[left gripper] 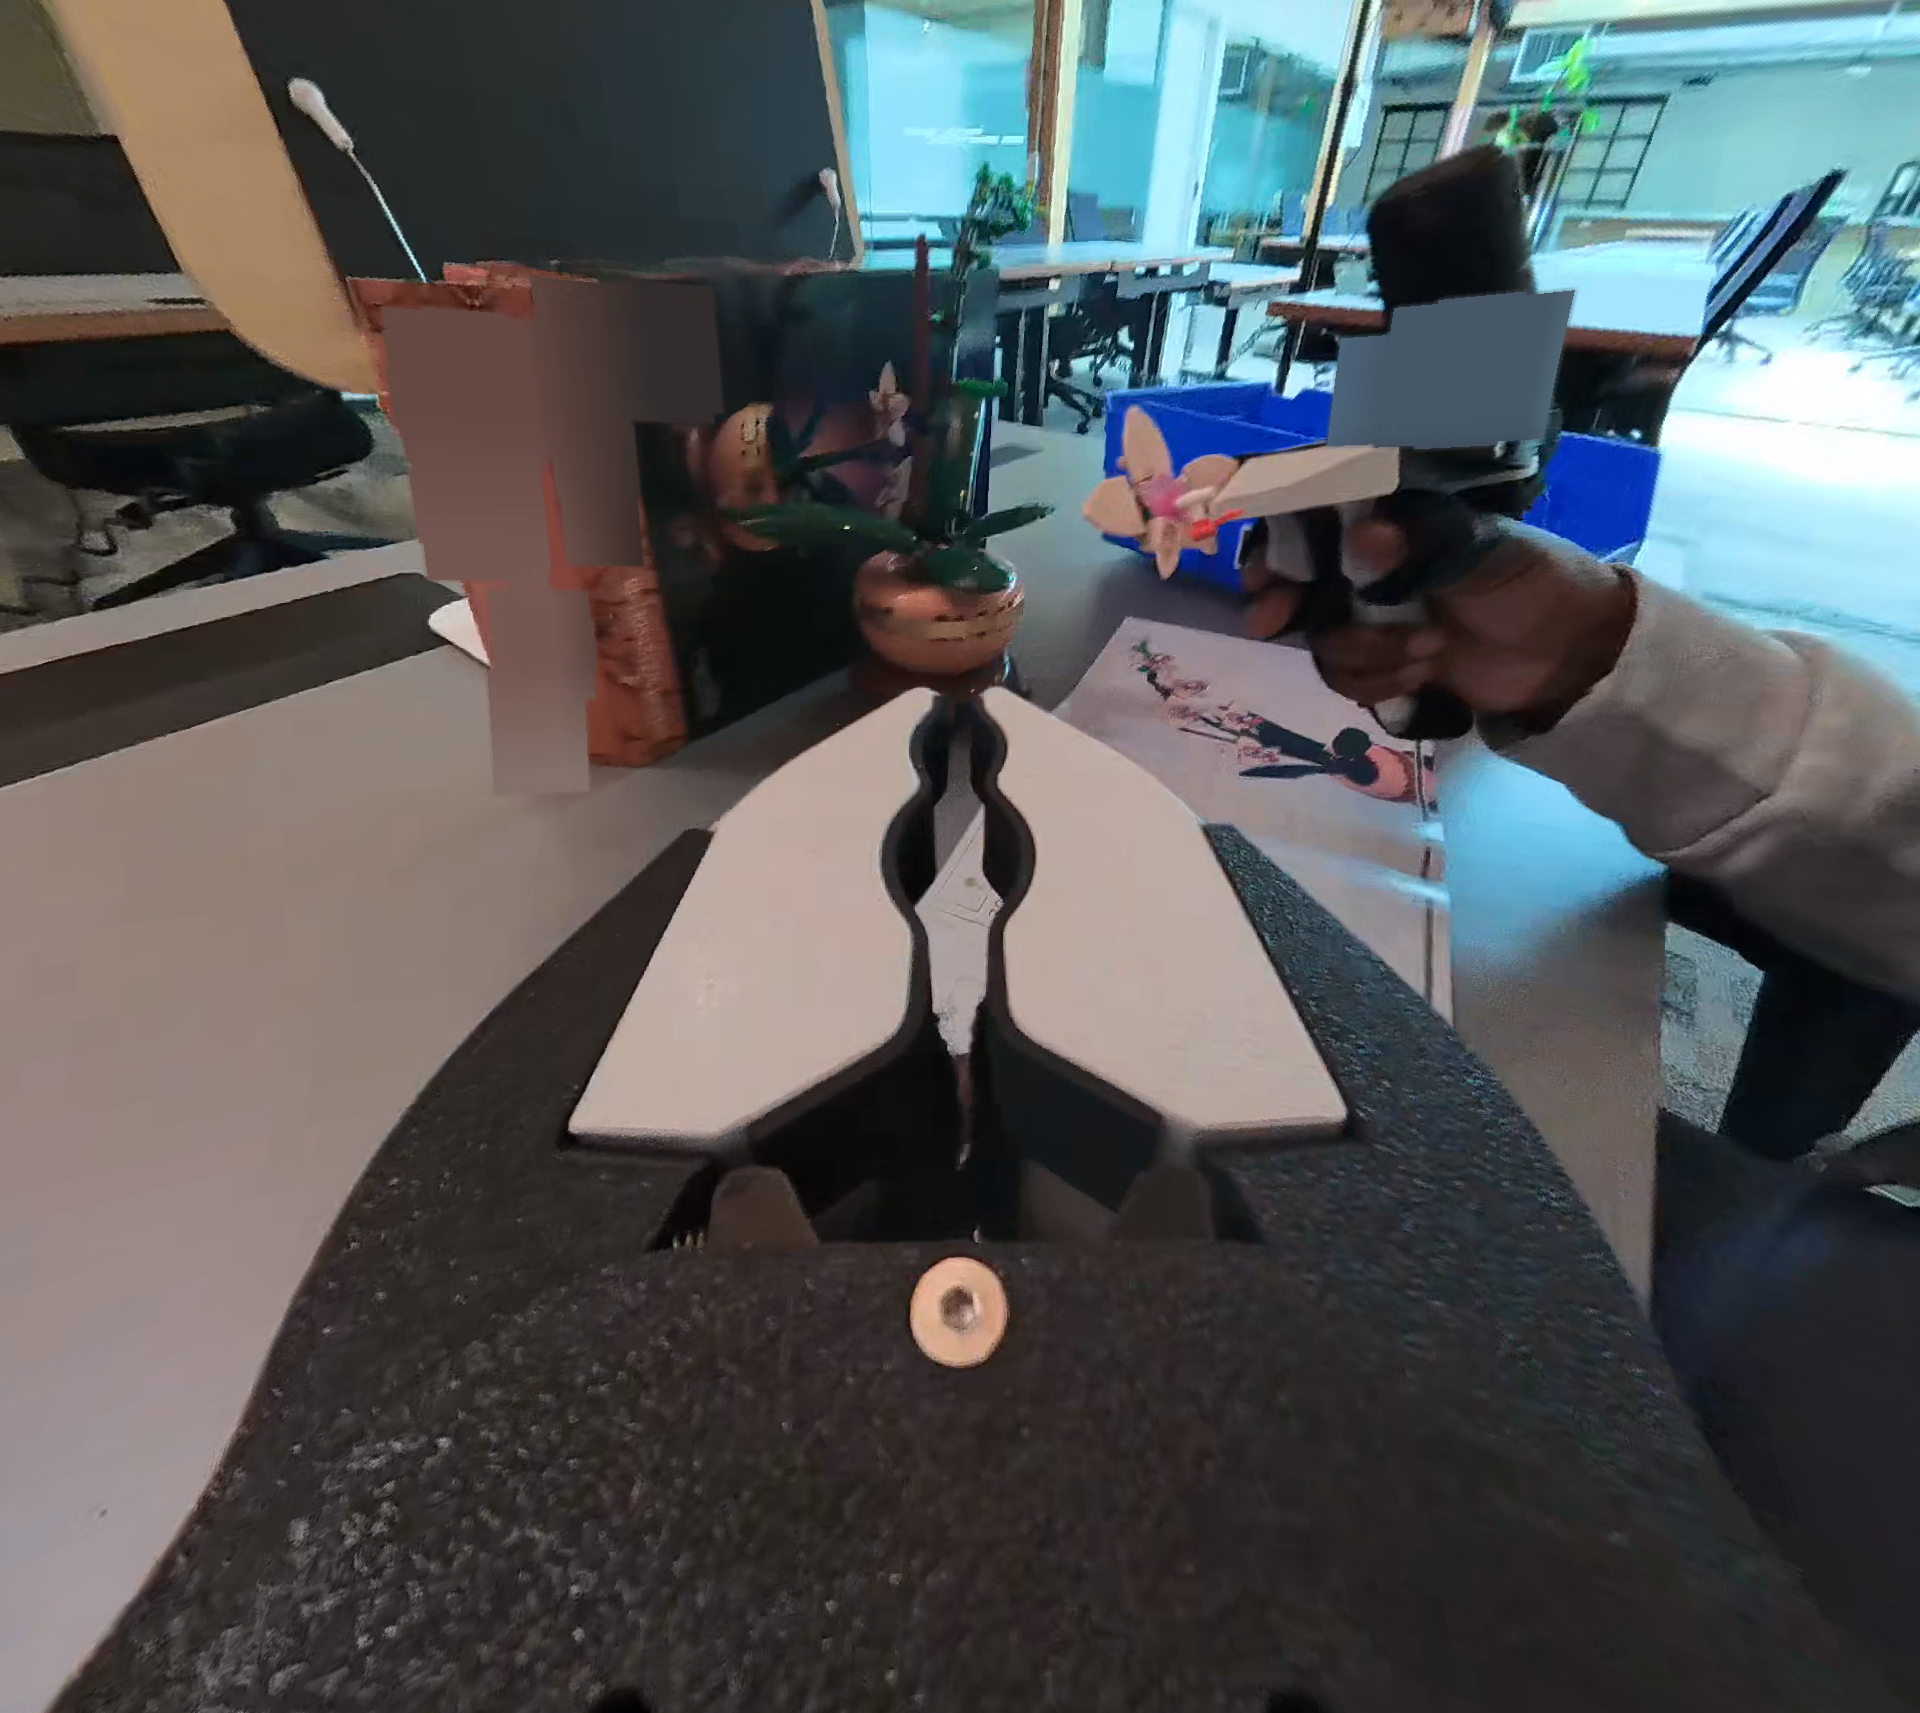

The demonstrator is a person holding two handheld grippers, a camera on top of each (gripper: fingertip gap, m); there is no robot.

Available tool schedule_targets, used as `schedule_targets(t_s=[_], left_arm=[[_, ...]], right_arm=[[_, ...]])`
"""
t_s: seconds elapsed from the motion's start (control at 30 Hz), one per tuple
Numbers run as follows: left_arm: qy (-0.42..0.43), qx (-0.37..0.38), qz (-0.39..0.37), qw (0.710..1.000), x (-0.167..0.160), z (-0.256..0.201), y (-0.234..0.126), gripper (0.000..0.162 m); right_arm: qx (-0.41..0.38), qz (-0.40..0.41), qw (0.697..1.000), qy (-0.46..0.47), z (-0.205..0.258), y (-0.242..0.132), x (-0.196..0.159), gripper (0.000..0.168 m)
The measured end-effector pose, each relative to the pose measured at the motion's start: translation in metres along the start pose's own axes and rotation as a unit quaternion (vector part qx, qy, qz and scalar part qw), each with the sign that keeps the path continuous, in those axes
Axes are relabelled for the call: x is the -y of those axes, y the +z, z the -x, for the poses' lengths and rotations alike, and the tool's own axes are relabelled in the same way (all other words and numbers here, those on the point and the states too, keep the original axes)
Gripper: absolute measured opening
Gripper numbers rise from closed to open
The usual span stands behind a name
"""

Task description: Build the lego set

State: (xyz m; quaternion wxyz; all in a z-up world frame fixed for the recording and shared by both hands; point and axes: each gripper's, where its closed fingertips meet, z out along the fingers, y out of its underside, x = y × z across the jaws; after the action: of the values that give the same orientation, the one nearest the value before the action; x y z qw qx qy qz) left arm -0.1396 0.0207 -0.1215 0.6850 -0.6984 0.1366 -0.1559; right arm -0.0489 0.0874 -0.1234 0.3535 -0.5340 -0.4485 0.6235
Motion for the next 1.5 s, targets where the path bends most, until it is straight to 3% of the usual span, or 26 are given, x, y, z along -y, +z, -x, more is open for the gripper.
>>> schedule_targets(t_s=[0.03,0.33,0.53,0.7,0.93,1.03,1.27,1.5], left_arm=[[-0.005,-0.005,0.0,1.0,0.0,0.0,0.001,0.002],[-0.037,0.017,-0.002,0.999,-0.036,0.021,0.01,0.003],[-0.045,-0.004,-0.037,0.998,-0.031,0.021,0.003,0.005],[-0.07,-0.017,-0.056,0.996,-0.029,0.021,0.0,0.007],[-0.055,0.029,-0.061,0.996,-0.029,0.033,-0.004,0.009],[-0.046,0.07,-0.058,0.995,-0.029,0.045,-0.009,0.01],[-0.042,0.128,-0.089,0.987,-0.023,0.064,-0.035,0.009],[-0.088,0.114,-0.116,0.983,-0.019,0.068,-0.043,0.011]], right_arm=[[-0.007,0.0,1.0,-0.002,-0.004,-0.005,-0.001,0.011],[-0.087,-0.01,0.996,-0.023,-0.043,-0.045,-0.008,0.011],[-0.098,-0.039,0.994,-0.03,-0.048,-0.042,0.006,0.011],[-0.072,-0.02,0.997,-0.024,-0.035,-0.019,-0.003,0.011],[-0.06,0.104,0.992,-0.03,-0.021,0.035,-0.03,0.01],[-0.068,0.159,0.985,-0.022,-0.026,0.069,-0.05,0.011],[-0.115,0.203,0.972,0.018,-0.062,0.133,-0.078,0.01],[-0.135,0.239,0.958,0.088,-0.084,0.139,-0.101,0.01]])
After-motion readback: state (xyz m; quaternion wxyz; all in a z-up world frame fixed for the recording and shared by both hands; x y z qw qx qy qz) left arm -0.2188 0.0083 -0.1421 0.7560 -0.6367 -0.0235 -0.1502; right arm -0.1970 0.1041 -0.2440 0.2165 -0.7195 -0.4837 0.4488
